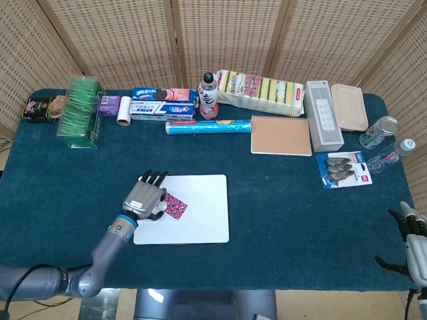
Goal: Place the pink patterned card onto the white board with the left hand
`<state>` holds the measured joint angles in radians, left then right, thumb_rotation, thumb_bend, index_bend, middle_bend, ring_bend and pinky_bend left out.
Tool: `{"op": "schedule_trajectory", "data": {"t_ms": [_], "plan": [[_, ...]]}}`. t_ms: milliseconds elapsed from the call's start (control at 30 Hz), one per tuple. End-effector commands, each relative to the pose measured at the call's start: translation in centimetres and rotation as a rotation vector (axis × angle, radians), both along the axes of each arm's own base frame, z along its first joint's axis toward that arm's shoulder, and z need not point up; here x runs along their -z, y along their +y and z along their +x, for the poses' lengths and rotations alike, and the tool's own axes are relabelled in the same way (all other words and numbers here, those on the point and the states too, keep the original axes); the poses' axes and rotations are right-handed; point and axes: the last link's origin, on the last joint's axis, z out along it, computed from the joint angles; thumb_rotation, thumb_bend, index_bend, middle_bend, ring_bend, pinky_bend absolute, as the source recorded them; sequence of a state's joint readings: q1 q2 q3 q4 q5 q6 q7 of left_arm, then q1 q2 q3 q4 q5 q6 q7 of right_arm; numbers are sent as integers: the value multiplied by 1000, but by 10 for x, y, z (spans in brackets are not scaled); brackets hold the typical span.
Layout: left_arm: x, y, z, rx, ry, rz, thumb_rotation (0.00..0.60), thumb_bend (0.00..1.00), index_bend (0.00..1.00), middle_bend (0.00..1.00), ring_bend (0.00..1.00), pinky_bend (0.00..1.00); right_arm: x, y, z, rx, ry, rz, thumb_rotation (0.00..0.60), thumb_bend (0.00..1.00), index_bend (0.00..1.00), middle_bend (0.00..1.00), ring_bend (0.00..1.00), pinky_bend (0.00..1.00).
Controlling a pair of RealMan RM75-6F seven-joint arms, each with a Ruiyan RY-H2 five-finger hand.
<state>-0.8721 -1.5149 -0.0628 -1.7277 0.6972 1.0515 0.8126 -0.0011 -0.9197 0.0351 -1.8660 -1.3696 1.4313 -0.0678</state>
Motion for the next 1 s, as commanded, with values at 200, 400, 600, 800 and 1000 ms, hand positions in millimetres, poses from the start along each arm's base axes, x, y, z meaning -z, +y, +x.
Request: {"op": "schedule_trajectory", "data": {"t_ms": [200,400,600,800,1000], "plan": [[9,2,8,-4,7,7,600,273,466,0,0,0,-1,0,0,-1,-4,-3,600,11,106,0,0,0],[11,4,11,-5,11,8,600,269,466,0,0,0,-2,0,-1,1,-8,-1,600,11,106,0,0,0],[15,4,15,-7,16,0,600,260,340,0,0,0,-2,0,-1,1,-10,-2,600,11,106,0,0,0],[10,4,18,-17,8,7,600,246,152,0,0,0,-4,0,-1,2,-13,-6,600,11,106,0,0,0],[-14,3,22,5,-64,37,600,209,15,0,0,0,-4,0,-2,2,-11,-7,600,12,106,0,0,0]]}}
